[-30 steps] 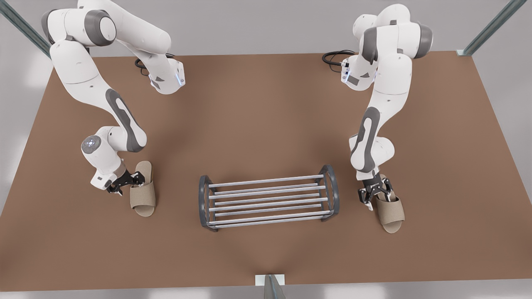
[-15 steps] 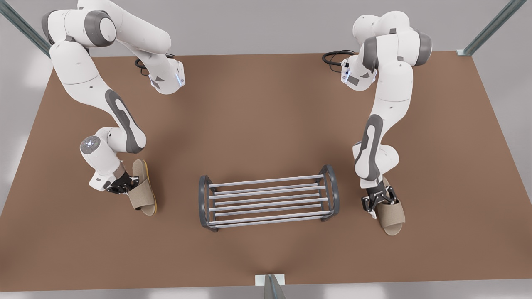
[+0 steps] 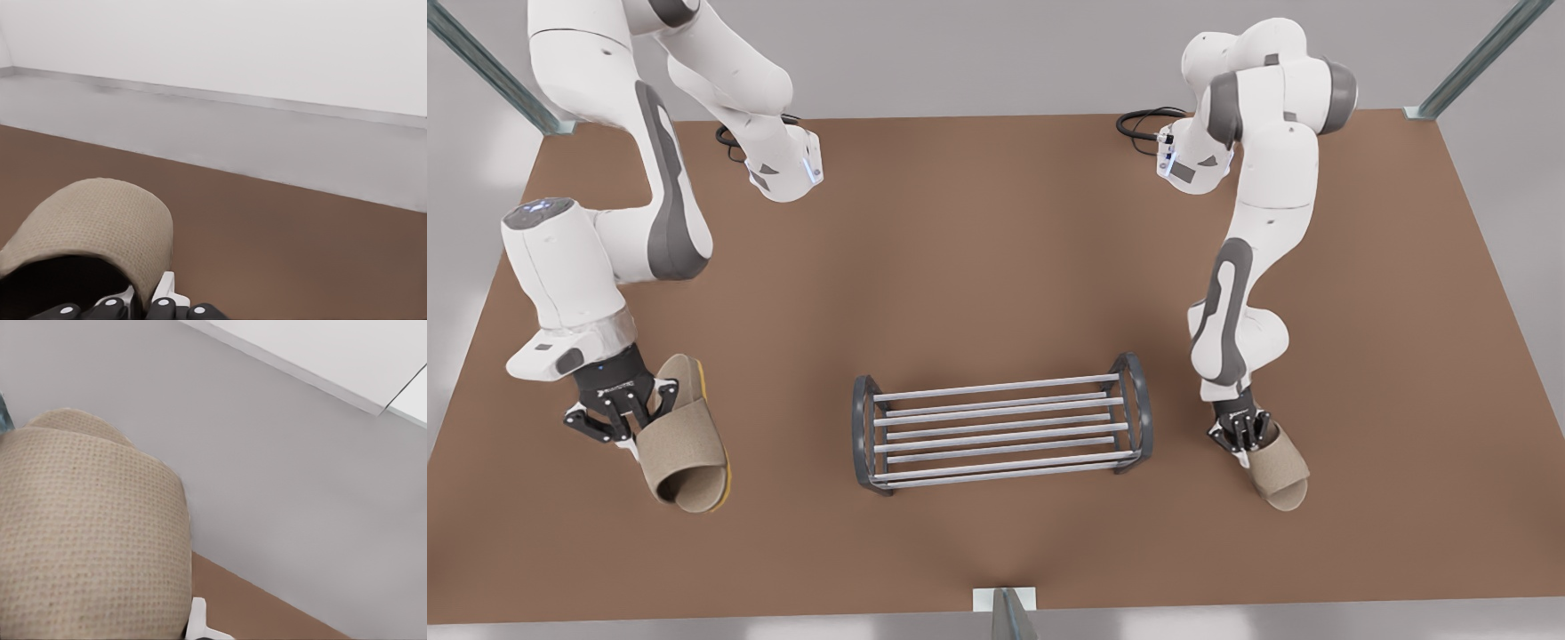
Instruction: Place the right shoe on the shoe rack with the right arm, and place the left shoe on the shoe rack with the left arm
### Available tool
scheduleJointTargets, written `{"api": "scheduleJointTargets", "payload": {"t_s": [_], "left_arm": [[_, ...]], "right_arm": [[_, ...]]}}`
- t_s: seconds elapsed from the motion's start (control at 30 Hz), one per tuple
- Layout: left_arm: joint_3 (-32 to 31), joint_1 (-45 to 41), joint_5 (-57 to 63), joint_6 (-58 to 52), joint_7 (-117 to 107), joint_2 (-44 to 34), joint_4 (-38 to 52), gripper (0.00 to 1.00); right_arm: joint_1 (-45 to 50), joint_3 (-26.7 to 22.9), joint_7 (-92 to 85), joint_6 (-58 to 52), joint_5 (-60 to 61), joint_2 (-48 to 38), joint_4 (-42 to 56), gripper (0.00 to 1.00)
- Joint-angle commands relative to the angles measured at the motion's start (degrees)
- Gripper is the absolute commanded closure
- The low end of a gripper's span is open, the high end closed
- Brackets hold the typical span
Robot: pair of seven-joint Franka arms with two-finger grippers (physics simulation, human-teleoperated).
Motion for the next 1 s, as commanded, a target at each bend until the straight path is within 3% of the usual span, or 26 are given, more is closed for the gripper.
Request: {"api": "scheduleJointTargets", "payload": {"t_s": [0.0,0.23,0.27,0.33,0.4,0.47,0.5,0.73,0.97], "left_arm": [[0.15,0.10,0.71,4.21,-33.42,-2.46,0.05,0.79],[0.41,2.82,0.80,11.50,-33.25,-15.55,-0.04,0.79],[0.32,2.65,0.80,12.82,-33.16,-17.92,-0.04,0.79],[-2.05,2.21,0.80,12.82,-33.16,-21.97,-0.04,0.79],[-7.14,2.21,0.62,12.74,-33.07,-24.17,-0.04,0.79],[-13.21,2.21,-0.26,12.74,-33.16,-24.96,0.40,0.79],[-15.58,2.21,-0.43,12.74,-33.16,-24.96,1.36,0.79],[-26.22,2.21,-1.84,12.82,-33.16,-25.13,4.44,0.79],[-27.45,-0.17,-3.16,12.30,-33.16,-21.00,4.88,0.79]], "right_arm": [[4.00,0.98,21.15,-22.52,-1.37,-0.11,4.21,0.79],[29.05,0.28,67.04,-36.23,-15.35,4.99,15.46,0.79],[33.26,-2.79,70.64,-36.49,-15.35,6.22,16.70,0.79],[49.26,-19.22,76.44,-38.78,-15.26,10.35,21.79,0.79],[58.67,-31.36,76.97,-38.78,-15.35,12.72,22.50,0.79],[61.22,-34.25,80.58,-38.78,-15.88,14.31,23.20,0.79],[64.38,-37.95,80.58,-38.78,-15.79,15.01,23.81,0.79],[66.14,-38.39,86.20,-38.87,-15.79,17.12,25.40,0.79],[67.81,-38.30,87.25,-37.64,-19.31,21.86,26.28,0.79]]}}
